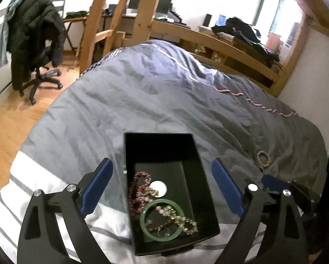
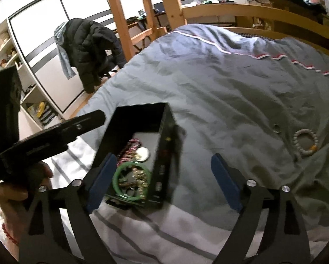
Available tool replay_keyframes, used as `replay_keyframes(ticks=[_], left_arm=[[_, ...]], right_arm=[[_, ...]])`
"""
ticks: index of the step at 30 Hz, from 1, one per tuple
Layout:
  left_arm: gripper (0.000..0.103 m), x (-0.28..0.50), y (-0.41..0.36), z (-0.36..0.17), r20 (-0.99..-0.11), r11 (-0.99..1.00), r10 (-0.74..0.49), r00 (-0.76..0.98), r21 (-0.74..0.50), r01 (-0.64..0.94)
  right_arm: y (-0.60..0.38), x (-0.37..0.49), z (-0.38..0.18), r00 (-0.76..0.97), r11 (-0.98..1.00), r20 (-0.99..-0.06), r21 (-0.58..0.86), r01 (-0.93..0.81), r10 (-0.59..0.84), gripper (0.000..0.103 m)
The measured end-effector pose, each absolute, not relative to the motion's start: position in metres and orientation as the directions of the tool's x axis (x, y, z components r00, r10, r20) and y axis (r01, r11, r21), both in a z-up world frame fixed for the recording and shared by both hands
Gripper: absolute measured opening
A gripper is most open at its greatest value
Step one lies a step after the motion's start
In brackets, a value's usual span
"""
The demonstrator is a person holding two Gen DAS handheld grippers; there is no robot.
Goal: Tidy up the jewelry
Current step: 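Move left gripper to the dark ring while right gripper approaches the white bead bracelet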
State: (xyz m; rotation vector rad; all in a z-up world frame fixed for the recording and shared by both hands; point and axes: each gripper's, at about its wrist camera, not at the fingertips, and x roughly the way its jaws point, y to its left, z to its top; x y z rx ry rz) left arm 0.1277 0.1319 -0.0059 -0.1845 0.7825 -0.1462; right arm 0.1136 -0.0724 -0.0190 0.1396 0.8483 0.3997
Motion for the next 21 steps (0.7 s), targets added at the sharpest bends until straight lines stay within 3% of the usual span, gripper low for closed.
replay_keyframes(ticks=[12, 21], left_arm=[[0.095, 0.133, 0.027, -0.016, -0.666, 0.946, -0.316, 0.676, -0.166, 0.279], [0.095, 0.165, -0.033, -0.038, -0.687, 0.927, -0.345, 0.639, -0.144, 0.345]], right_arm=[[-0.168, 0.116, -0.029, 0.656, 0.974, -0.720, 0.170, -0.149, 0.226, 0.091], [-0.242, 0.126, -0.045, 0.711, 0.993, -0.697, 0.122, -0.010, 0.092, 0.091]])
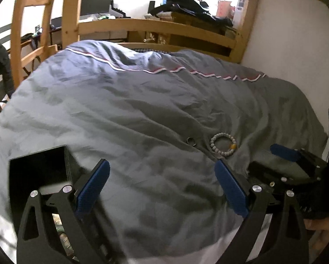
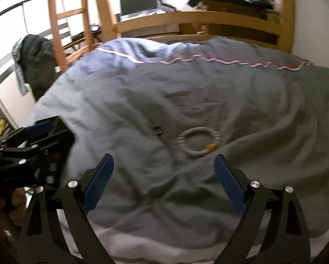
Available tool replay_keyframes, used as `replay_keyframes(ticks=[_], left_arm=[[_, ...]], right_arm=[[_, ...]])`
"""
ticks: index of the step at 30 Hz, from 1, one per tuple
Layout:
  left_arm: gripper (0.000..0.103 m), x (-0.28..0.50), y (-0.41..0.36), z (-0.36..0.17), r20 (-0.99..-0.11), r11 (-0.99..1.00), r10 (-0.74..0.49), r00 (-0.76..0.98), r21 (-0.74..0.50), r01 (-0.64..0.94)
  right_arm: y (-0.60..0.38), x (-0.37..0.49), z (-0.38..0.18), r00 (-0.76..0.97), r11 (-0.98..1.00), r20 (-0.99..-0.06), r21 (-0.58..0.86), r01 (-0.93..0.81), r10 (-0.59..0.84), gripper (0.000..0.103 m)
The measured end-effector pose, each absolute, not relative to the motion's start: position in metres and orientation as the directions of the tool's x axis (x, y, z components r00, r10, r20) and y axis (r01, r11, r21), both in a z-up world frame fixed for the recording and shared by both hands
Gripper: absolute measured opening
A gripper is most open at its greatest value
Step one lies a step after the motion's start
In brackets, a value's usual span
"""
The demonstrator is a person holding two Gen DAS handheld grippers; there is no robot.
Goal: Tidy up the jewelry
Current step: 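Move left gripper to the dark ring while right gripper approaches the white bead bracelet, then close left gripper on the dark ring while right gripper closes on the white bead bracelet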
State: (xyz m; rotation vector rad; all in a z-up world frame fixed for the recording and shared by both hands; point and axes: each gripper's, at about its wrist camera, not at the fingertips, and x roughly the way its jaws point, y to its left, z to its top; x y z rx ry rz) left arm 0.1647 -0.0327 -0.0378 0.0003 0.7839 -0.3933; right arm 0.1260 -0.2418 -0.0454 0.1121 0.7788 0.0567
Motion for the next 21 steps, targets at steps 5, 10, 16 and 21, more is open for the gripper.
replay_keyframes(ticks=[5, 10, 16, 21], left_arm=[[0.095, 0.194, -0.056, -0.055, -0.684, 0.916, -0.376, 0.626, -0.171, 0.363], [0.082, 0.220, -0.087, -0.075, -0.667, 0.881, -0.435, 0.604, -0.179, 0.437], [0.052, 0.238, -0.107, -0.113, -0.688, 0.825, -0.510, 0.517, -0.221, 0.520], [0.051, 0.238, -0.113, -0.115, -0.642, 0.788, -0.565, 0.518, -0.234, 0.570]], right_arm=[[-0.277, 0.147, -0.075, 0.697, 0.980, -0.715, 0.171, 0.103, 0.052, 0.074], [-0.295, 0.169, -0.096, 0.696, 0.956, -0.711, 0.265, 0.129, 0.103, 0.066], [-0.295, 0.205, -0.116, 0.688, 0.950, -0.713, 0.291, 0.116, 0.134, 0.059], [-0.288, 0.209, -0.130, 0.649, 0.963, -0.755, 0.233, 0.132, 0.094, 0.041]])
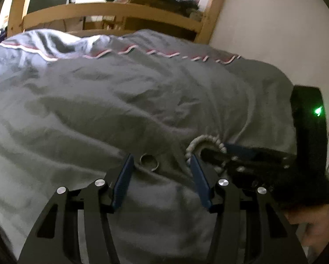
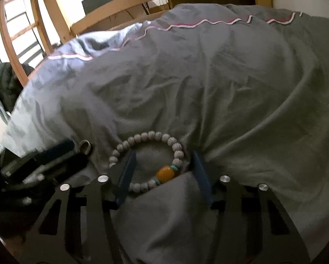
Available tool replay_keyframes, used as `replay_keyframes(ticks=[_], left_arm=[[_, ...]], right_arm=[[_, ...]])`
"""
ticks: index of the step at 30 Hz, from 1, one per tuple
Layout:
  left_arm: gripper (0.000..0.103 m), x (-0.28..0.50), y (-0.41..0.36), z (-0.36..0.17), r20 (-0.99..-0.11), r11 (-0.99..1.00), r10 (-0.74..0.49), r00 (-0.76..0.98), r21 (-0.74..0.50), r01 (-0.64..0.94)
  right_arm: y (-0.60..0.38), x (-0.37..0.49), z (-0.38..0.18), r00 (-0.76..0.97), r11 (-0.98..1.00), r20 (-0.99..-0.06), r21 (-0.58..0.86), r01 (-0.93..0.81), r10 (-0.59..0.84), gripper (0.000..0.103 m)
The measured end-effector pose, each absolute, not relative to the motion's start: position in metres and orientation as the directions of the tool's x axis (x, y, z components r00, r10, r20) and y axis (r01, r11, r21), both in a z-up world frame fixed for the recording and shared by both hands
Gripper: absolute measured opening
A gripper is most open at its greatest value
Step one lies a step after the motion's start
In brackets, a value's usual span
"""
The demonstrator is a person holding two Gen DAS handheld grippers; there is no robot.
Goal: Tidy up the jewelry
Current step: 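Close left gripper on the dark ring while right gripper closes on the white bead bracelet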
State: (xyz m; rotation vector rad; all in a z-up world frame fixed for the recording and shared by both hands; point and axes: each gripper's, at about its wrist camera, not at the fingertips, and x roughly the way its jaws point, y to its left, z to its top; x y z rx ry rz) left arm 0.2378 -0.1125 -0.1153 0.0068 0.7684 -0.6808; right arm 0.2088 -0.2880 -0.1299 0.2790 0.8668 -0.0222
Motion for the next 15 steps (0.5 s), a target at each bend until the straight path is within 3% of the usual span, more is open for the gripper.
replay_keyframes(ticks=[2, 3, 5, 8, 15], left_arm=[[0.049, 0.237, -0.114, -0.116, -0.640, 0.783, -0.571, 0.515, -0.235, 0.576], [0.046, 0.237, -0.115, -0.117, -0.644, 0.784, -0.568, 0.513, -0.233, 0.576], [0.029, 0.238, -0.117, -0.120, -0.665, 0.795, -0.547, 0.509, -0.222, 0.565], [0.016, 0.240, -0.116, -0.123, -0.678, 0.799, -0.542, 0.497, -0.231, 0.556], [0.018, 0.236, -0.117, -0.118, -0.673, 0.834, -0.488, 0.556, -0.172, 0.524]], right_arm=[[-0.291, 0.206, -0.131, 0.646, 0.962, -0.760, 0.221, 0.161, 0.066, 0.023], [-0.295, 0.204, -0.131, 0.650, 0.956, -0.757, 0.235, 0.173, 0.069, 0.021], [-0.298, 0.201, -0.131, 0.656, 0.950, -0.751, 0.254, 0.180, 0.077, 0.019], [-0.295, 0.198, -0.127, 0.668, 0.956, -0.742, 0.233, 0.180, 0.055, 0.015], [-0.288, 0.189, -0.108, 0.737, 0.960, -0.673, 0.244, 0.139, 0.064, 0.014]])
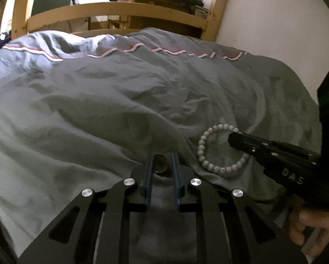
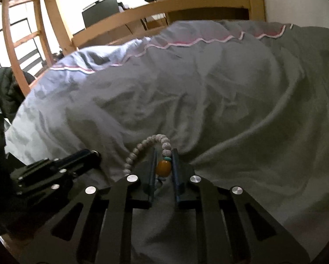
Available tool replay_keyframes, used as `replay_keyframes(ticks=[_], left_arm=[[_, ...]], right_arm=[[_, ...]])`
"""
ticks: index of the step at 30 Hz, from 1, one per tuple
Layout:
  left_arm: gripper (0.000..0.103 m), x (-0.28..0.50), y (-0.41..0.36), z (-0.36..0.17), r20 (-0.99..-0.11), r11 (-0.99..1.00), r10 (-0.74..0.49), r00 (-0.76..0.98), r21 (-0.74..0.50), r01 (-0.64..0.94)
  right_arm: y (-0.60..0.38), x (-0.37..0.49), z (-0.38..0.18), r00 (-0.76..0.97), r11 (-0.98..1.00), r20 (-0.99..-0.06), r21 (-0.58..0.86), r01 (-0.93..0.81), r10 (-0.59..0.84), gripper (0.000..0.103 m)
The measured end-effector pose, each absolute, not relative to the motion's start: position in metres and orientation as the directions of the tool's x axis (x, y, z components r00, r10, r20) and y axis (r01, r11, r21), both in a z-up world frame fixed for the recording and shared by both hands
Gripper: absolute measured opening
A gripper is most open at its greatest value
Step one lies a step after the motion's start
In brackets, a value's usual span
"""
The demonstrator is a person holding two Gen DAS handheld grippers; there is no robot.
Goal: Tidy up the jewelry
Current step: 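Close left gripper on the dark ring while right gripper closes on the white bead bracelet, then lift and carry the ring and white bead bracelet over the black box with both grippers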
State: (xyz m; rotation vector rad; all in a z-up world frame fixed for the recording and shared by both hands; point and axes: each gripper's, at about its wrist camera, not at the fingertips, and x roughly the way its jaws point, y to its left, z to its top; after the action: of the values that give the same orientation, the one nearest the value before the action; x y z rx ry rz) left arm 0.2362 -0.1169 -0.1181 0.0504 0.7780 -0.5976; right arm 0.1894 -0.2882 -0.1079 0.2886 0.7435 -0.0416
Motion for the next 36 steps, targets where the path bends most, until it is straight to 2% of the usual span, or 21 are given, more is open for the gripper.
replay_keyframes(ticks=[1, 2, 4, 6, 8, 9, 11, 12, 18, 23, 31, 34, 36], left_arm=[[0.028, 0.236, -0.116, -0.118, -0.670, 0.840, -0.482, 0.564, -0.169, 0.516], [0.044, 0.237, -0.116, -0.118, -0.668, 0.844, -0.477, 0.571, -0.168, 0.509], [0.058, 0.239, -0.115, -0.117, -0.658, 0.859, -0.458, 0.597, -0.157, 0.487], [0.058, 0.244, -0.118, -0.119, -0.670, 0.849, -0.472, 0.573, -0.171, 0.499], [0.044, 0.247, -0.121, -0.122, -0.684, 0.847, -0.470, 0.559, -0.170, 0.504], [0.041, 0.248, -0.121, -0.124, -0.690, 0.850, -0.463, 0.557, -0.168, 0.500], [0.023, 0.250, -0.119, -0.125, -0.694, 0.849, -0.469, 0.546, -0.185, 0.494], [0.020, 0.251, -0.117, -0.126, -0.695, 0.847, -0.478, 0.538, -0.201, 0.492], [0.020, 0.250, -0.118, -0.125, -0.698, 0.851, -0.467, 0.543, -0.189, 0.489], [0.020, 0.241, -0.122, -0.106, -0.676, 0.856, -0.450, 0.583, -0.140, 0.498], [0.020, 0.236, -0.122, -0.092, -0.660, 0.857, -0.450, 0.601, -0.130, 0.498], [0.020, 0.236, -0.122, -0.089, -0.656, 0.858, -0.447, 0.608, -0.122, 0.499], [0.020, 0.236, -0.122, -0.091, -0.660, 0.858, -0.446, 0.605, -0.123, 0.499]], right_arm=[[-0.287, 0.189, -0.107, 0.740, 0.960, -0.669, 0.243, 0.137, 0.064, 0.014], [-0.285, 0.189, -0.106, 0.740, 0.961, -0.670, 0.244, 0.132, 0.069, 0.014], [-0.282, 0.191, -0.108, 0.729, 0.962, -0.680, 0.243, 0.121, 0.080, 0.014], [-0.280, 0.194, -0.113, 0.717, 0.963, -0.692, 0.241, 0.121, 0.083, 0.014], [-0.282, 0.195, -0.116, 0.708, 0.959, -0.701, 0.251, 0.130, 0.087, 0.014], [-0.284, 0.195, -0.117, 0.706, 0.955, -0.702, 0.263, 0.138, 0.091, 0.014], [-0.288, 0.195, -0.119, 0.705, 0.948, -0.703, 0.279, 0.151, 0.094, 0.014], [-0.289, 0.195, -0.119, 0.704, 0.946, -0.704, 0.284, 0.154, 0.096, 0.014], [-0.288, 0.192, -0.119, 0.709, 0.947, -0.700, 0.279, 0.157, 0.088, 0.014], [-0.292, 0.186, -0.104, 0.758, 0.943, -0.647, 0.296, 0.151, 0.082, 0.014], [-0.293, 0.180, -0.087, 0.800, 0.944, -0.596, 0.301, 0.136, 0.075, 0.014], [-0.292, 0.183, -0.087, 0.786, 0.947, -0.614, 0.291, 0.137, 0.075, 0.014], [-0.288, 0.191, -0.097, 0.739, 0.950, -0.665, 0.285, 0.124, 0.104, 0.015]])
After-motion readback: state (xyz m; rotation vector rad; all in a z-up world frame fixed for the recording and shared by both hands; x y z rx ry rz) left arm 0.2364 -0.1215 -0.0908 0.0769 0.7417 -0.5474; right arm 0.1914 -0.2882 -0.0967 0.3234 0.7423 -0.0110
